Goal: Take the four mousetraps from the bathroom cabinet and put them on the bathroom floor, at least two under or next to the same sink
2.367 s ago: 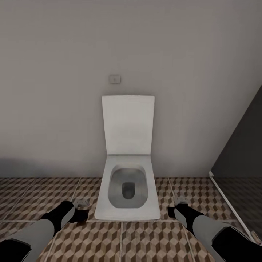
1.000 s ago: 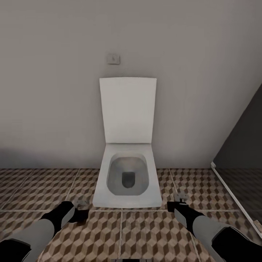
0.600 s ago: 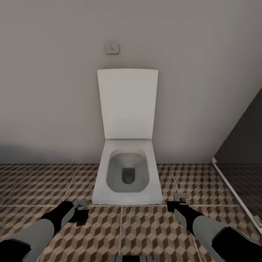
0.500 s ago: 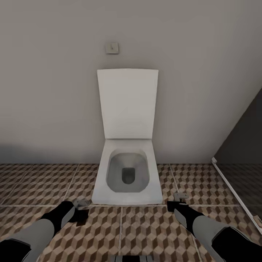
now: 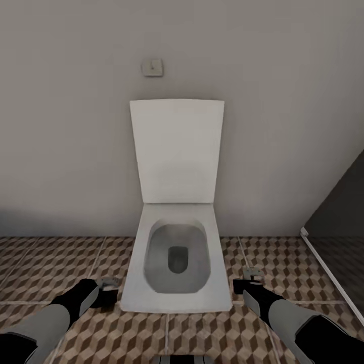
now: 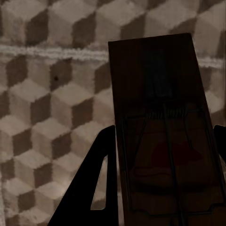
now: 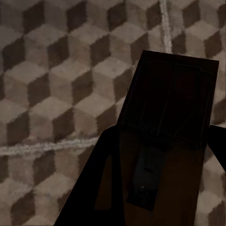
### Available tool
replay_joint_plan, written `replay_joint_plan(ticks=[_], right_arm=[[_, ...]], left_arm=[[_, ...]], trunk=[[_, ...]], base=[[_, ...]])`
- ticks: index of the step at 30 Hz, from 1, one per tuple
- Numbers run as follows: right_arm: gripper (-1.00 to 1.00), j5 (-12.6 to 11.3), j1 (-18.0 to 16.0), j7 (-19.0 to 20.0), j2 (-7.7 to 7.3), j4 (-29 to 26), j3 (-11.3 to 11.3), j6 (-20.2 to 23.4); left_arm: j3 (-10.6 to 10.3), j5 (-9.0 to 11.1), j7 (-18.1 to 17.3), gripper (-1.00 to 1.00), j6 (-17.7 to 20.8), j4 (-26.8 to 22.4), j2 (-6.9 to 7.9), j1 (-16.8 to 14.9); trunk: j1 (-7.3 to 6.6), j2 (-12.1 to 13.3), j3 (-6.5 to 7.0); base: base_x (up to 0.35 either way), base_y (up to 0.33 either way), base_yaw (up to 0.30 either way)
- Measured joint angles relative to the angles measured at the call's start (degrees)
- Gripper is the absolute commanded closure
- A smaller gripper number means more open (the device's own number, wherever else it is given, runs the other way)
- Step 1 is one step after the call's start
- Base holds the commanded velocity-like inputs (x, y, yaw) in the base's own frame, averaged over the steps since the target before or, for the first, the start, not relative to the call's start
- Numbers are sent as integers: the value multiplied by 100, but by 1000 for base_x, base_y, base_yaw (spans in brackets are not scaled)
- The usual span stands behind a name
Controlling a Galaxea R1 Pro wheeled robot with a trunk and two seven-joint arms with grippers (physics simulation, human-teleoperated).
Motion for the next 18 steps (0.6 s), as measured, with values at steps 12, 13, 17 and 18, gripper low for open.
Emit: replay_joint_plan(ticks=[12, 13, 17, 18], right_arm=[[100, 8, 0, -1, -61, 0, 1, 0], [100, 9, 0, -1, -59, 0, 1, 0], [100, 9, 0, -1, -49, -7, 1, 0], [100, 9, 0, -1, -47, -8, 1, 0]], left_arm=[[-11, -1, 8, 100, -13, -11, -6, 0], [-7, -1, 8, 100, -13, -11, -4, 0], [-1, -1, 7, 100, -13, -11, 1, 0], [-1, -1, 7, 100, -13, -11, 0, 0]], trunk=[[3, 0, 0], [3, 0, 0], [3, 0, 0], [3, 0, 0]], base=[[130, 0, 0], [4, 0, 0], [1, 0, 0], [0, 0, 0]])
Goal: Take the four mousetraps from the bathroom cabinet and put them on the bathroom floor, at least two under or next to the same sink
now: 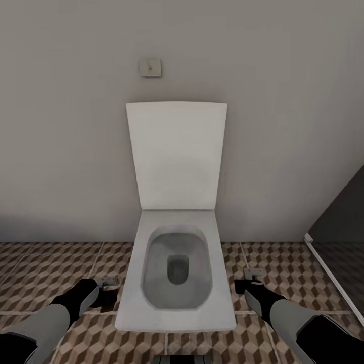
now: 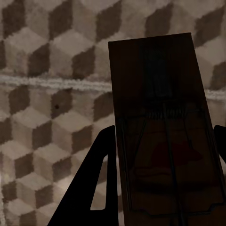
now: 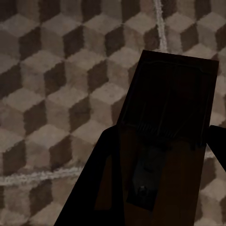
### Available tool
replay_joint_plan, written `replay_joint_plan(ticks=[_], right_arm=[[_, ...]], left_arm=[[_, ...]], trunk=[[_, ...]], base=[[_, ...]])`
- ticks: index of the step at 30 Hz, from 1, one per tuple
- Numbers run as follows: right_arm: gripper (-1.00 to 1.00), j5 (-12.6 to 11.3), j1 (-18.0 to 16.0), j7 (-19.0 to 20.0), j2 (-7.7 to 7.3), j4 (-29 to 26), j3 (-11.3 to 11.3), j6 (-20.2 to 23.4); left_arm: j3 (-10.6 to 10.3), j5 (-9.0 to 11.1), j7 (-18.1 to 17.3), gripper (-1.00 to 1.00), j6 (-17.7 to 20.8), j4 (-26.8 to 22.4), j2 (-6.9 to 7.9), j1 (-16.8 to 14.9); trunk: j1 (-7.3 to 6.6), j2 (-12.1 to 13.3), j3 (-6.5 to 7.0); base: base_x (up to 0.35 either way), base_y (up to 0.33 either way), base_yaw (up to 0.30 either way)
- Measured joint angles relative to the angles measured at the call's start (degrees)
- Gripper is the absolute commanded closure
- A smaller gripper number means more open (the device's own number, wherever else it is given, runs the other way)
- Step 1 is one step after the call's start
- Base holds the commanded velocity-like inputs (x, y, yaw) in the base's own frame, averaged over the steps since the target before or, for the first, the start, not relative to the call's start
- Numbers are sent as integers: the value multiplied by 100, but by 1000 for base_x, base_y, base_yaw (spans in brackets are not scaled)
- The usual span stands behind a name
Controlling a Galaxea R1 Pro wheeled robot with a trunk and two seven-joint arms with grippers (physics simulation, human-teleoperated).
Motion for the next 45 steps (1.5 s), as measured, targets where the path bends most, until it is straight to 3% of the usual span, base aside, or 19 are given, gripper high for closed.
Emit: replay_joint_plan(ticks=[3, 19, 25, 30, 45], right_arm=[[100, 0, 0, 0, 2, -1, 0, 0], [100, -1, 0, 0, -10, -1, -1, 0], [100, 0, 0, 0, -10, -1, 0, 0], [100, -1, 0, -3, -7, -1, -1, -5], [100, 0, 0, -9, -15, -1, -1, -8]], left_arm=[[0, 0, 0, 100, 0, 0, 1, 0], [18, -1, 8, 100, -2, 0, 34, 0], [18, -1, 8, 100, -9, 0, 43, 0], [21, -3, 8, 100, -9, -7, 99, 0], [20, -1, 8, 100, -17, -9, 122, 0]], trunk=[[0, 0, 0], [42, -21, -354], [41, -22, -355], [54, -28, -465], [65, -33, -554]], base=[[0, 0, 0], [0, 0, 0], [0, 0, 0], [0, 0, 0], [0, 0, 0]])
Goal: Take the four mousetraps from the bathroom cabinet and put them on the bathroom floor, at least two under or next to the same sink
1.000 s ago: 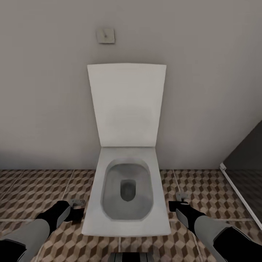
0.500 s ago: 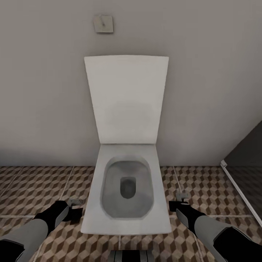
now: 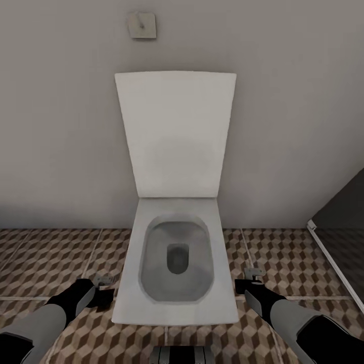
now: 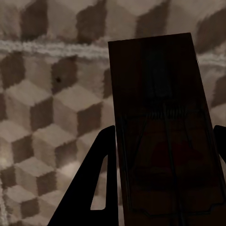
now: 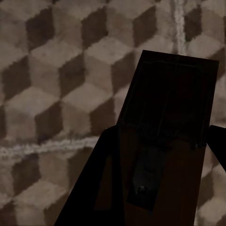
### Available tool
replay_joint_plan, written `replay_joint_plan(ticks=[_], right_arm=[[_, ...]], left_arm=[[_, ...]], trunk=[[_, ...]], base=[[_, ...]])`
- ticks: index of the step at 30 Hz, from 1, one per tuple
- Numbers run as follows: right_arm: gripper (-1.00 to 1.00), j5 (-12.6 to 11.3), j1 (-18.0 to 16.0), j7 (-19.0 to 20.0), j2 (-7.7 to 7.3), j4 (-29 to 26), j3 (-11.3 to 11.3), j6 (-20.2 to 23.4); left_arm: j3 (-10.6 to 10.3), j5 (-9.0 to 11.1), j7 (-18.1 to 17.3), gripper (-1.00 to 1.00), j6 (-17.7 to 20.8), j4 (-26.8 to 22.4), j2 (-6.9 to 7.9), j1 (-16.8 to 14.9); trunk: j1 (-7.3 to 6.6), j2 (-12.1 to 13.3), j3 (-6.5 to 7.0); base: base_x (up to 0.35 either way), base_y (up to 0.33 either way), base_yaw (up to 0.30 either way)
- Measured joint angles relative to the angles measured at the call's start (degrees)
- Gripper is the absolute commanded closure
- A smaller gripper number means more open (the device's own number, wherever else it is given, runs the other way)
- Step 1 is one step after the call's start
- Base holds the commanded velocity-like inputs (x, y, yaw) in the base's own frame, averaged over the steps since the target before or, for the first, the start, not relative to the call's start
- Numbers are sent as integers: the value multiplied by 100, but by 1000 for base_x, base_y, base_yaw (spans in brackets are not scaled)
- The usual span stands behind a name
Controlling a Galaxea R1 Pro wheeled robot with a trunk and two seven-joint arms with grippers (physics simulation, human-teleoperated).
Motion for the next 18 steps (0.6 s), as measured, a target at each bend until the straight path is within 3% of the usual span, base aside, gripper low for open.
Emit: replay_joint_plan(ticks=[10, 18], right_arm=[[100, 0, 0, -6, 0, 0, 0, 0], [100, 1, 0, -14, 0, 0, 1, -2]], left_arm=[[5, 0, 0, 100, 0, 0, 0, 0], [6, -2, 0, 100, -5, -14, 114, 0]], trunk=[[26, -13, -222], [25, -14, -222]], base=[[0, 0, 0], [0, 0, 0]])
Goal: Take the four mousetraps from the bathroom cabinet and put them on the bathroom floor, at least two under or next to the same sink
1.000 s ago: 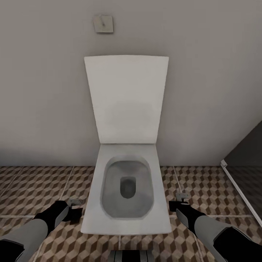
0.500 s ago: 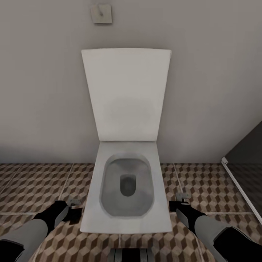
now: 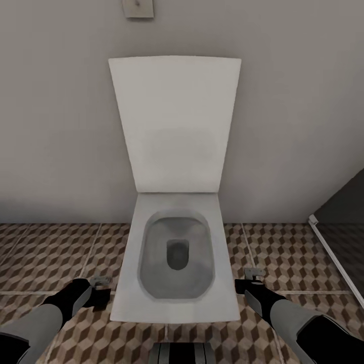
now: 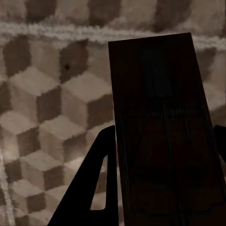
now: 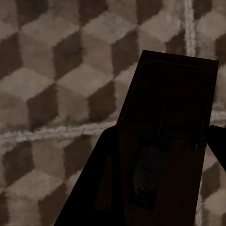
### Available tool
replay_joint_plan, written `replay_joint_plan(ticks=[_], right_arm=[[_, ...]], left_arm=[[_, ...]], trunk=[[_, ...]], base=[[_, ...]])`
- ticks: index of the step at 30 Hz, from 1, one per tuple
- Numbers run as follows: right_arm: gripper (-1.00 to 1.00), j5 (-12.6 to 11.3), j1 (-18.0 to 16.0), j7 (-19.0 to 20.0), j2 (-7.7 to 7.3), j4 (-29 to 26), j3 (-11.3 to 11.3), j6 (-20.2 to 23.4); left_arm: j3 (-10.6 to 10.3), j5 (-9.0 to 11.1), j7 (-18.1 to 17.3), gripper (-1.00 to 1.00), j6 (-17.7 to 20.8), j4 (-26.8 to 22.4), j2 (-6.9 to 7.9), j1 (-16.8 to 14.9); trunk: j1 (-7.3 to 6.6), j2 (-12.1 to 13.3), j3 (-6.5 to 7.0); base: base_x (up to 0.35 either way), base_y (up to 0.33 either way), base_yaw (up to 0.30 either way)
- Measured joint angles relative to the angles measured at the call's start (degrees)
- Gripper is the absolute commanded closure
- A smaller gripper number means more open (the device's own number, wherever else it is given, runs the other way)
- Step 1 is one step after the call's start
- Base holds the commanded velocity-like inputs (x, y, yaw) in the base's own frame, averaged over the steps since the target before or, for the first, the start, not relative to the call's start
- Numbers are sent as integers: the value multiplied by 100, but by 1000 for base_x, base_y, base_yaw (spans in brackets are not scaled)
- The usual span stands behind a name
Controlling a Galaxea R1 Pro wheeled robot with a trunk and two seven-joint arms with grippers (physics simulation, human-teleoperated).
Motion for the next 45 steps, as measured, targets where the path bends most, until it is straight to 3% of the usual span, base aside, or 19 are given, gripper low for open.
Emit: replay_joint_plan(ticks=[11, 20, 22, 25, 28, 41, 45], right_arm=[[100, 7, 0, -77, 16, 4, 0, -93], [100, 30, 1, -412, 52, 2, -9, -278], [100, 146, 5, -425, 57, 4, -8, -280], [100, 588, 9, -440, 55, 8, -12, -289], [100, 780, 10, -443, 51, 7, -17, -292], [100, 881, 10, -437, 27, 0, -9, -299], [100, 900, 10, -437, 25, -2, -9, -301]], left_arm=[[-6, 5, 0, 100, -79, -150, 37, 0], [-35, -12, 11, 100, -339, -193, -3, 0], [-36, -30, 13, 100, -350, -195, -2, 0], [-37, -69, 13, 100, -423, -196, -2, 0], [-37, -89, 12, 100, -445, -196, -1, 0], [-37, -96, 7, 100, -471, -197, -2, 0], [-38, -89, -5, 100, -639, -203, 16, 0]], trunk=[[0, 0, 0], [0, 0, 0], [0, 0, 0], [0, 0, 0], [0, 0, 0], [0, 0, 0], [0, 0, 0]], base=[[0, 0, 0], [0, 0, 0], [0, 0, 0], [0, 0, 0], [0, 0, 0], [0, 0, 0], [0, 0, 0]])
